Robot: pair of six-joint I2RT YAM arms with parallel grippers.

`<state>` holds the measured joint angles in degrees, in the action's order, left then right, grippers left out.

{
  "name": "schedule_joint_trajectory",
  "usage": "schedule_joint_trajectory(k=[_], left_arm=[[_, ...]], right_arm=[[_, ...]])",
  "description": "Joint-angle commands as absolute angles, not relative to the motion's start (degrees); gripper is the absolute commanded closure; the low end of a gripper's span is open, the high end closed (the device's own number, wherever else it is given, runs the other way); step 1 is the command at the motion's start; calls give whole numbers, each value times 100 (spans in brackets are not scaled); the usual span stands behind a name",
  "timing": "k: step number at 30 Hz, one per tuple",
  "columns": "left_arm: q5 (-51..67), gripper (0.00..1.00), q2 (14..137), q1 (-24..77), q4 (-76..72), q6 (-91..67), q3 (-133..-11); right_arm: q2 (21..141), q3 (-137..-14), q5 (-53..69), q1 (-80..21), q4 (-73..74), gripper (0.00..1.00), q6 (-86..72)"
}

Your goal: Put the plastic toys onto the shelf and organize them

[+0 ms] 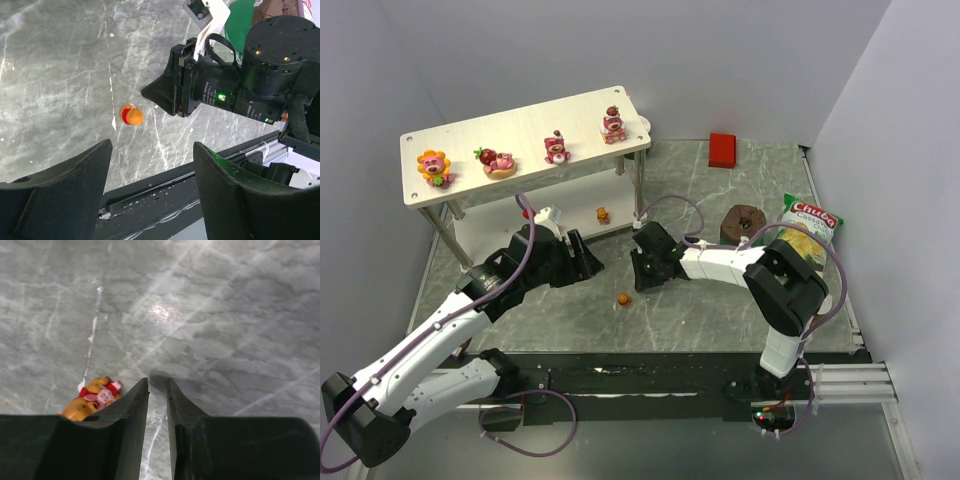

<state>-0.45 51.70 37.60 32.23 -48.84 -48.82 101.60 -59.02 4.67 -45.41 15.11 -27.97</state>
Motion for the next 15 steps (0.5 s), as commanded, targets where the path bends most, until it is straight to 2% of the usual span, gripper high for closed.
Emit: schedule_joint_trajectory(k=[1,15], left_arm=[[-176,29,5159,3797,3173,-5133,-4860],[-106,26,5194,3788,3261,-5335,-4606]], right_arm=[[10309,-5951,861,-4544,1187,73,-2786],[10318,-5678,1090,-5000,1204,80,-3076]])
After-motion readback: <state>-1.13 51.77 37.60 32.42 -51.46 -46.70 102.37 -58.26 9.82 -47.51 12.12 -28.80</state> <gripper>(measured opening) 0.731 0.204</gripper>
